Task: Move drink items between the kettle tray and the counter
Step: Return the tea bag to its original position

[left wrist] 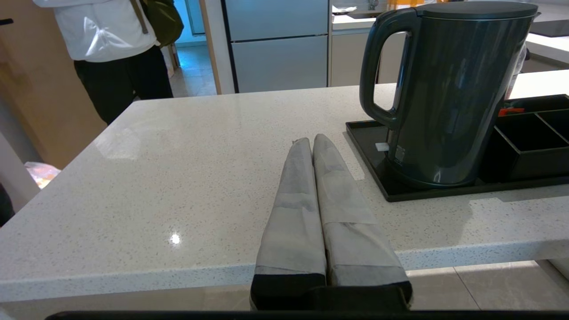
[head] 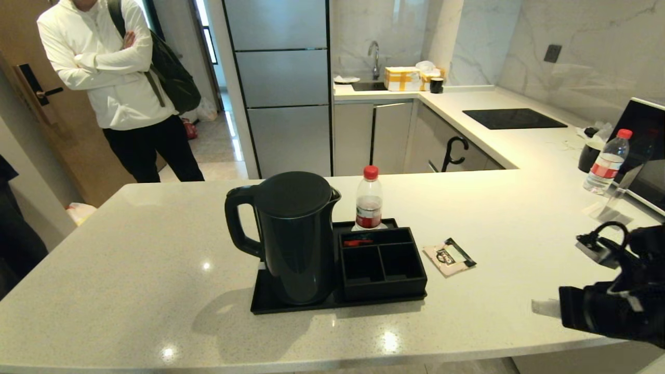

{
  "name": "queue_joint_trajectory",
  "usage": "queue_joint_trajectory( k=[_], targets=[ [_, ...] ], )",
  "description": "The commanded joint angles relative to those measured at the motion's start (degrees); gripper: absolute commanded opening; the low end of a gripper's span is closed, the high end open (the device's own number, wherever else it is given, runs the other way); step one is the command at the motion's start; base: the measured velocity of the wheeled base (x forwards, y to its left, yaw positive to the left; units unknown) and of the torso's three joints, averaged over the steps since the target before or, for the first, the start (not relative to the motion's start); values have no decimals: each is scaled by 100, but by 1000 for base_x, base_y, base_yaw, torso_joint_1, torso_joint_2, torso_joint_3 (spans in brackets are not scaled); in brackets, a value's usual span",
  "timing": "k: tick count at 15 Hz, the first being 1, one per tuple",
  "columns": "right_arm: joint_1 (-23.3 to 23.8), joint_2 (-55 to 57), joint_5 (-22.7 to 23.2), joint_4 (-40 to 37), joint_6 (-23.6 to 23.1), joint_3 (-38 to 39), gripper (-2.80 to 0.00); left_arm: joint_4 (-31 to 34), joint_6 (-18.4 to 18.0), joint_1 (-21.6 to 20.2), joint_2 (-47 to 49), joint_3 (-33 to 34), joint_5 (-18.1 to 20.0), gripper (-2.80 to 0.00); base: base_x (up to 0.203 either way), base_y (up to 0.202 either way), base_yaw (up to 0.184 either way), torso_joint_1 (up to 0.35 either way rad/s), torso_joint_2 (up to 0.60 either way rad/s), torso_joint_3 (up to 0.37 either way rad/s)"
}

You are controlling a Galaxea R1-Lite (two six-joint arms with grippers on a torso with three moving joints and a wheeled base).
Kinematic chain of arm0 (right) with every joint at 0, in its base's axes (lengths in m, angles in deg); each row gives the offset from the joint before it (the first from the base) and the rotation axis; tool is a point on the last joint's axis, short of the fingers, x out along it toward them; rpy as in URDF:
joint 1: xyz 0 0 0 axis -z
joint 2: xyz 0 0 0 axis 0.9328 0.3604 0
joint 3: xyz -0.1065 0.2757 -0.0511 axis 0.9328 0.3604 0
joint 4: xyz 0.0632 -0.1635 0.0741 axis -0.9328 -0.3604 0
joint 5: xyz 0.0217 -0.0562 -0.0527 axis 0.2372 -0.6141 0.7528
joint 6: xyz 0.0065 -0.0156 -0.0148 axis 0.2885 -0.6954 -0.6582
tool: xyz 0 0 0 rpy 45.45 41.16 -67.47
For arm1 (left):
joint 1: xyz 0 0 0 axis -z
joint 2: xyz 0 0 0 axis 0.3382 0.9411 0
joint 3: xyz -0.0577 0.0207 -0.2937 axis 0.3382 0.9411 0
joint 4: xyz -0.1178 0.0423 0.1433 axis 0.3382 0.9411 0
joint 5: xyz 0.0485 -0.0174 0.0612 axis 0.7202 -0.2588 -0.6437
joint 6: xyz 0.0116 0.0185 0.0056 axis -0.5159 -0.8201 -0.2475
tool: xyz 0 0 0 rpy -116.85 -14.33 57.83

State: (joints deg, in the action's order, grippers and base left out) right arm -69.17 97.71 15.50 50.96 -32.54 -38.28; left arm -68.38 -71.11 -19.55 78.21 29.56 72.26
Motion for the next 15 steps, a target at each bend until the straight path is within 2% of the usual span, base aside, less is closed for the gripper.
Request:
queue_joint_trajectory(
  k=[1,4,9,15],
  targets=[
    [-8,1366,-2,270,-6,-410,-280,-9,0,-4,0,229,2,-280,0,0,0,0,0,0],
    [-151,2101,-36,525,-18,-1312,-280,-9,0,-4,0,229,2,-280,0,0,0,0,0,0],
    [-393,2740,-221,295,-45,-2232,-280,-9,0,-4,0,229,2,-280,0,0,0,0,0,0],
    [-463,2874,-250,217,-29,-2445,-280,-9,0,-4,0,229,2,-280,0,0,0,0,0,0]
  ],
)
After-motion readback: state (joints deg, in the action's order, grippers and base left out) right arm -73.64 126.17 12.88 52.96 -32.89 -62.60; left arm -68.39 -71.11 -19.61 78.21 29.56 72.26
